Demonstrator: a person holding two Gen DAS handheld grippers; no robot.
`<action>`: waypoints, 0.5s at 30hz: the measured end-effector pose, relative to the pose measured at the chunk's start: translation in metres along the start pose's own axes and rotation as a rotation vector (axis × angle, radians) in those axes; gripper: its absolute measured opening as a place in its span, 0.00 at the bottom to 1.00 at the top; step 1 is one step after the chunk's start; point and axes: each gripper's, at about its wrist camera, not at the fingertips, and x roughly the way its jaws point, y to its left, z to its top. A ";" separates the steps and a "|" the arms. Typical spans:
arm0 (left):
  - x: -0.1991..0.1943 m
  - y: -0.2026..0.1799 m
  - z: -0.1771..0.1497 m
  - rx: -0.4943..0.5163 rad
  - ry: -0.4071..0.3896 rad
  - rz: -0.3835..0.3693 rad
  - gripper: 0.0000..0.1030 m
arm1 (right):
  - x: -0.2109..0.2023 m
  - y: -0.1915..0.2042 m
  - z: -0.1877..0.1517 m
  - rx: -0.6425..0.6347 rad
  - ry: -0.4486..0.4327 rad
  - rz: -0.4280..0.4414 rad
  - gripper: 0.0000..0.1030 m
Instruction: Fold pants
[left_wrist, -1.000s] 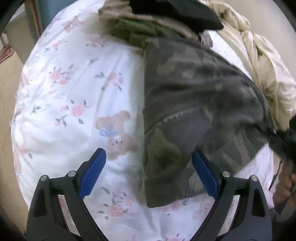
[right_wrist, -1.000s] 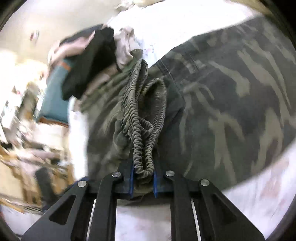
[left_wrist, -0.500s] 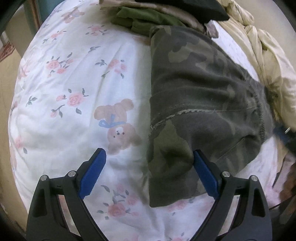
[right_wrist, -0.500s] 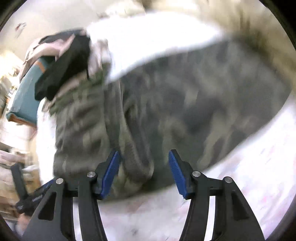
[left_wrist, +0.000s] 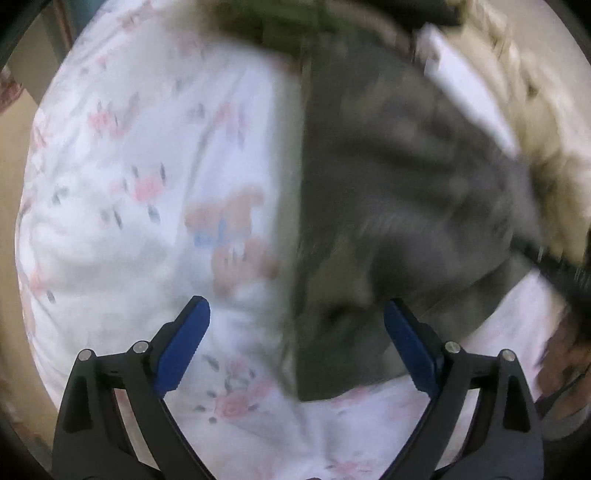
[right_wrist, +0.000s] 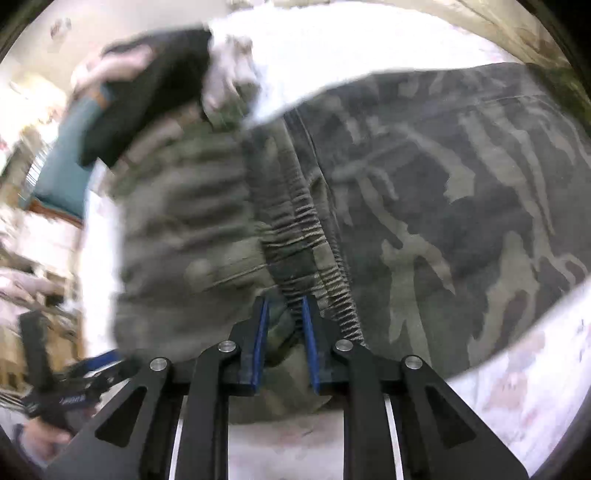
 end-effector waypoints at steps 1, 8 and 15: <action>-0.007 0.002 0.009 -0.010 -0.038 -0.011 0.90 | -0.014 -0.001 0.001 0.013 -0.027 0.025 0.26; 0.033 -0.001 0.056 -0.019 0.012 -0.165 0.90 | -0.042 -0.018 0.019 0.122 -0.121 0.093 0.73; 0.065 -0.011 0.067 0.105 0.117 -0.352 0.82 | -0.041 -0.039 0.021 0.209 -0.132 0.112 0.73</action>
